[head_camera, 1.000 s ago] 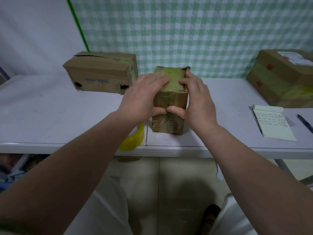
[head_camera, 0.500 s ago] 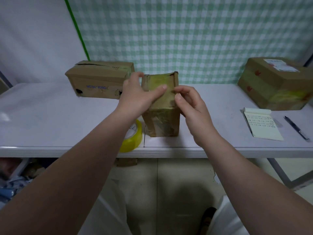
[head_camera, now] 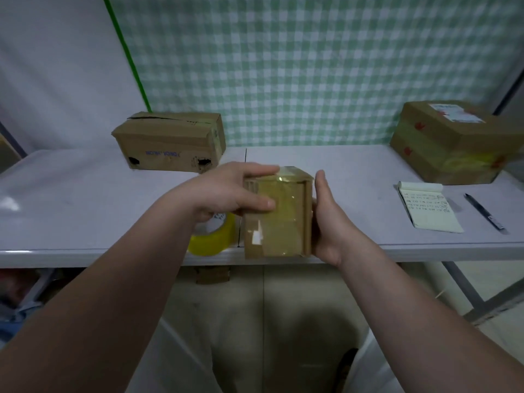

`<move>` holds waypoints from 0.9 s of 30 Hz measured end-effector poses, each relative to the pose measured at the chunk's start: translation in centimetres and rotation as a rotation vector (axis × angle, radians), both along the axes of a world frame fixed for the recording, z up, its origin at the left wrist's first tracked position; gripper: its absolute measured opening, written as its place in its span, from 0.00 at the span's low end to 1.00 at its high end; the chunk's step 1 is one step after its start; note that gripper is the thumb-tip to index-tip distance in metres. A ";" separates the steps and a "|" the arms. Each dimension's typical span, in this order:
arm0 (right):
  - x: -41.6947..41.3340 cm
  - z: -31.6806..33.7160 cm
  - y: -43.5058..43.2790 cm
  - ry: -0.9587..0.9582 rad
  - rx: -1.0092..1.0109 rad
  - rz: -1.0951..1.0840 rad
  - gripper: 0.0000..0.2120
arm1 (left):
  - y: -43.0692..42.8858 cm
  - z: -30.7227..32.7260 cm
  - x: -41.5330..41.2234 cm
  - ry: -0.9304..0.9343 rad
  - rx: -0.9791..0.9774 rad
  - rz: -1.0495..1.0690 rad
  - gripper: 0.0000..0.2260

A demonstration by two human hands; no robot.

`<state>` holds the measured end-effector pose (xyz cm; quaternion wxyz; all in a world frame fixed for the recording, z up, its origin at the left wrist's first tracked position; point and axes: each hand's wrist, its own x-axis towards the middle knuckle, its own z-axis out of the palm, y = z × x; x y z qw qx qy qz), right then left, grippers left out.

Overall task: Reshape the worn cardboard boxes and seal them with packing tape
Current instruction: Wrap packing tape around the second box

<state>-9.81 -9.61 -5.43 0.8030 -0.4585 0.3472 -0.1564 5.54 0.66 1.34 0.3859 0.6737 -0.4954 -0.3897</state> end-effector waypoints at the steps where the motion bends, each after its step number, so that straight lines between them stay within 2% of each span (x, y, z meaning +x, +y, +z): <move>1: -0.2 -0.1 -0.2 0.023 0.005 0.019 0.41 | 0.3 -0.3 -0.4 -0.024 -0.031 -0.049 0.29; 4: -1.0 0.2 -0.5 0.042 -0.025 0.050 0.42 | 0.9 -1.3 -1.3 -0.029 -0.154 -0.020 0.17; 6: -1.6 0.7 -0.3 0.063 -0.085 0.022 0.38 | 0.9 -2.0 -1.5 -0.024 -0.223 0.073 0.11; 9: -2.1 1.4 -0.4 0.015 -0.119 -0.071 0.22 | 0.6 -2.7 -1.9 0.072 -0.274 0.165 0.19; 10: -2.1 1.7 -0.3 -0.005 -0.140 -0.101 0.21 | 0.5 -2.9 -2.0 0.145 -0.274 0.177 0.22; 12: -1.9 1.9 -0.1 -0.042 -0.225 -0.146 0.29 | -0.1 -3.3 -2.0 0.213 -0.236 0.189 0.27; 15: -1.3 1.8 0.0 -0.018 -0.448 -0.192 0.51 | -0.9 -4.1 -1.8 0.214 -0.146 0.222 0.31; 18: -0.9 2.1 -0.3 0.092 -0.646 -0.176 0.63 | -1.7 -4.4 -1.8 0.284 -0.170 0.307 0.24; 21: -1.0 2.6 -1.3 0.147 -0.683 -0.090 0.65 | -2.9 -4.3 -1.9 0.251 -0.194 0.319 0.23; 25: -0.7 3.3 -4.7 0.138 -0.662 -0.142 0.53 | -5.6 -3.6 -2.1 0.224 -0.187 0.305 0.21; 27: -0.2 3.6 -7.4 0.228 -0.734 -0.225 0.51 | -7.4 -3.0 -2.3 0.186 -0.161 0.324 0.25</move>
